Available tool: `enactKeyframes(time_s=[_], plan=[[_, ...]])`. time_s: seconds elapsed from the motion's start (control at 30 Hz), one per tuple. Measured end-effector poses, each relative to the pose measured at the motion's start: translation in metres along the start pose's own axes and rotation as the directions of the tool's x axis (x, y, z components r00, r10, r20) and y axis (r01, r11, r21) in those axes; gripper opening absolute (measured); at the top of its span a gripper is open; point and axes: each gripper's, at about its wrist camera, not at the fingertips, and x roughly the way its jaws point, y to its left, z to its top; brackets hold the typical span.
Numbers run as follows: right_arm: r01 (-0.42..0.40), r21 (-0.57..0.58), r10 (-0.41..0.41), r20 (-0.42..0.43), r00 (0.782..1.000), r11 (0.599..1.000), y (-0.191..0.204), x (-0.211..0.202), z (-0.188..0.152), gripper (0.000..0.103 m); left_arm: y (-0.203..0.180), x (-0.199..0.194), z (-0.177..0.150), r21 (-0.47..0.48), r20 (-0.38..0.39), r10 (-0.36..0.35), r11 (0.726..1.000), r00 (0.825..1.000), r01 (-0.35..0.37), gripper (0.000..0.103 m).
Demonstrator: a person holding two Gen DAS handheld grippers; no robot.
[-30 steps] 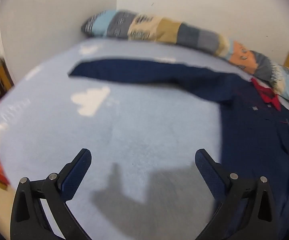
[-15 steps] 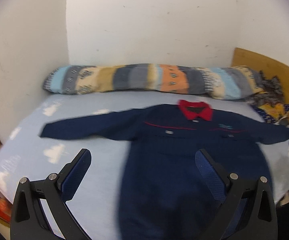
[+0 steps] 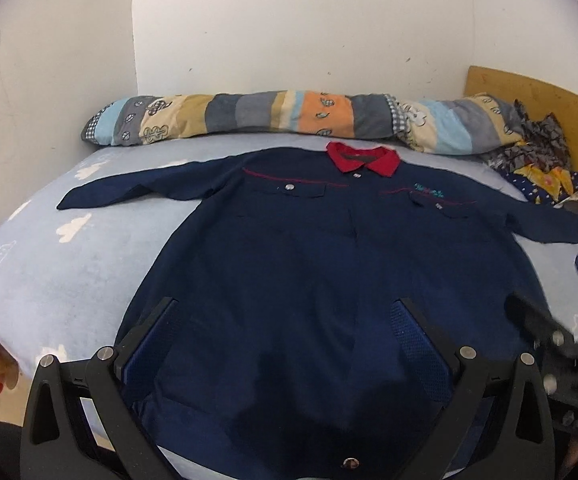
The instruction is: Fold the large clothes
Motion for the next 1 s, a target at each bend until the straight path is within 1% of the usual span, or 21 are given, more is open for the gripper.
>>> enactKeyframes(time_s=[0.03,0.1,0.13,0.2,0.3,0.47,1.0], plan=[[-0.015,0.014,0.015,-0.010,1.000,1.000,0.000,0.003,-0.001,0.103,0.002,0.002,0.000,0.004,-0.012,-0.010,1.000,1.000,0.010,0.103],[0.030,0.000,-0.030,-0.011,0.999,1.000,0.000,0.007,-0.003,0.103,0.002,0.006,0.000,-0.003,-0.028,-0.006,1.000,1.000,0.006,0.103],[0.045,-0.014,-0.045,-0.009,0.999,0.999,0.002,0.007,-0.005,0.103,0.003,0.008,0.000,-0.003,-0.036,-0.019,1.000,0.999,0.019,0.103],[0.057,-0.030,-0.058,-0.018,0.998,0.998,0.002,0.012,-0.005,0.103,0.005,0.010,0.000,-0.004,-0.048,-0.016,1.000,0.999,0.015,0.103],[0.036,-0.022,-0.037,-0.048,0.998,0.999,-0.002,0.019,-0.007,0.103,0.009,0.014,0.000,-0.004,-0.069,-0.014,1.000,0.998,0.014,0.103],[0.023,-0.025,-0.026,-0.086,0.996,0.999,-0.003,0.026,-0.006,0.103,0.016,0.022,-0.001,-0.022,-0.105,-0.001,1.000,0.994,-0.001,0.103],[0.030,-0.032,-0.032,-0.086,0.996,0.999,-0.004,0.026,-0.005,0.103,0.018,0.020,-0.002,-0.029,-0.106,0.021,0.999,0.994,-0.025,0.103]])
